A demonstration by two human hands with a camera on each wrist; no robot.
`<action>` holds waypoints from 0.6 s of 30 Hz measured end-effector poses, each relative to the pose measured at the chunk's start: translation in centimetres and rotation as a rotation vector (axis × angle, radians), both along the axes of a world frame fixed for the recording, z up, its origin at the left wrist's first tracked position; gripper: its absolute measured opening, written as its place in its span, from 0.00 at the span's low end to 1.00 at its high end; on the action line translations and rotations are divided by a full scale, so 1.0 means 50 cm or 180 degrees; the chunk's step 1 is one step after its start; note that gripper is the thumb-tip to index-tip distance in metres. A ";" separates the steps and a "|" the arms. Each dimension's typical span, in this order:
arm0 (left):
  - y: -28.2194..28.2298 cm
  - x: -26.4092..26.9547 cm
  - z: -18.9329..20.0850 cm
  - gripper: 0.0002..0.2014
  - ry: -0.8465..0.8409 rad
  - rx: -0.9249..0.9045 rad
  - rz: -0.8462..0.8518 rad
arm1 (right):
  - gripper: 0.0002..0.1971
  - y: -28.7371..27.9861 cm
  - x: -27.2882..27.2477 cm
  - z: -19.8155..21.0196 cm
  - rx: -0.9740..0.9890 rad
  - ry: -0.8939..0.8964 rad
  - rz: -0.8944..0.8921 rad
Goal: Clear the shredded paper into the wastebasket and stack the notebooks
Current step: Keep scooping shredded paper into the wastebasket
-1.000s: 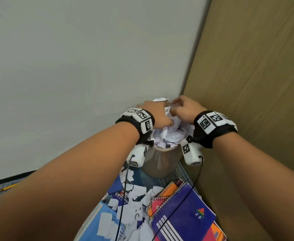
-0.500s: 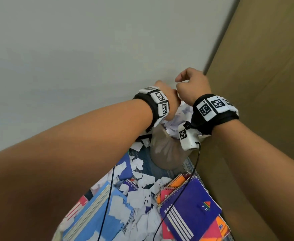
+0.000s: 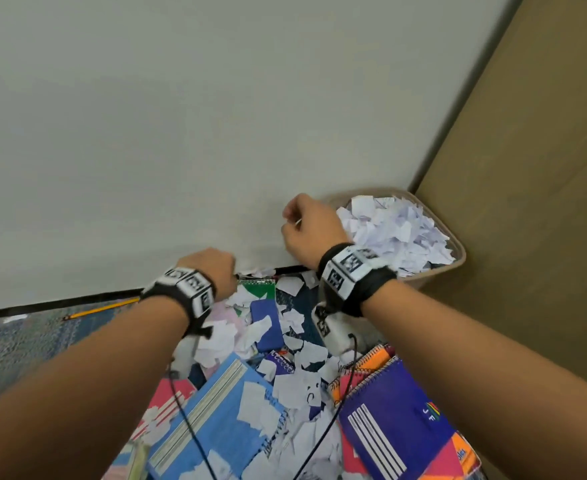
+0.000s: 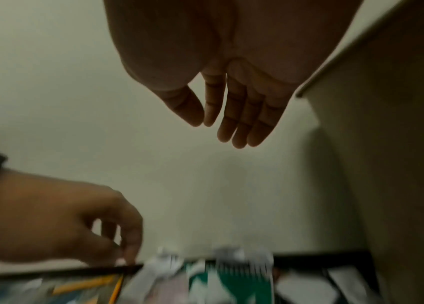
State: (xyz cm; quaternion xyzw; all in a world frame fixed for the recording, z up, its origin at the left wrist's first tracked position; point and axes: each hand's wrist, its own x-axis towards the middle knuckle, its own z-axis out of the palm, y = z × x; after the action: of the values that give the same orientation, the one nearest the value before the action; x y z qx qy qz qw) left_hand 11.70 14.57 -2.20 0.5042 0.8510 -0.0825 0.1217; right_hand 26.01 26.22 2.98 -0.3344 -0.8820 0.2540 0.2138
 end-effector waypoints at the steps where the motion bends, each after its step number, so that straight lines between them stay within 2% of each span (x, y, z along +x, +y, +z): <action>1: -0.033 -0.025 -0.038 0.14 -0.0041 -0.0276 0.0128 | 0.10 -0.017 -0.013 -0.036 -0.0090 -0.0274 0.0119; 4: -0.111 -0.084 -0.107 0.18 -0.0229 -0.0689 0.0344 | 0.17 -0.040 -0.034 -0.146 -0.0442 -0.1021 0.0213; 8: -0.174 -0.141 -0.163 0.26 -0.0307 -0.0614 0.0416 | 0.22 -0.033 -0.065 -0.258 -0.0678 -0.1661 -0.0051; 11: -0.193 -0.146 -0.200 0.37 -0.0299 -0.0350 0.0285 | 0.23 -0.016 -0.085 -0.307 -0.0634 -0.1621 -0.0462; 13: -0.192 -0.135 -0.219 0.41 -0.0347 -0.0164 0.0224 | 0.23 0.002 -0.098 -0.330 -0.0562 -0.1458 -0.0759; 18: -0.153 -0.106 -0.244 0.35 -0.0271 0.0629 0.0180 | 0.32 0.047 -0.130 -0.388 -0.0814 -0.1169 -0.1614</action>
State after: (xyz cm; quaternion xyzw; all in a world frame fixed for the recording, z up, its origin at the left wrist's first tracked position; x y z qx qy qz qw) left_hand 6.42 6.91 -14.42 0.4926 0.8629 0.0267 0.1097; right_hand 19.51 28.56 -16.41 -0.6074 -0.7556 0.2367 0.0640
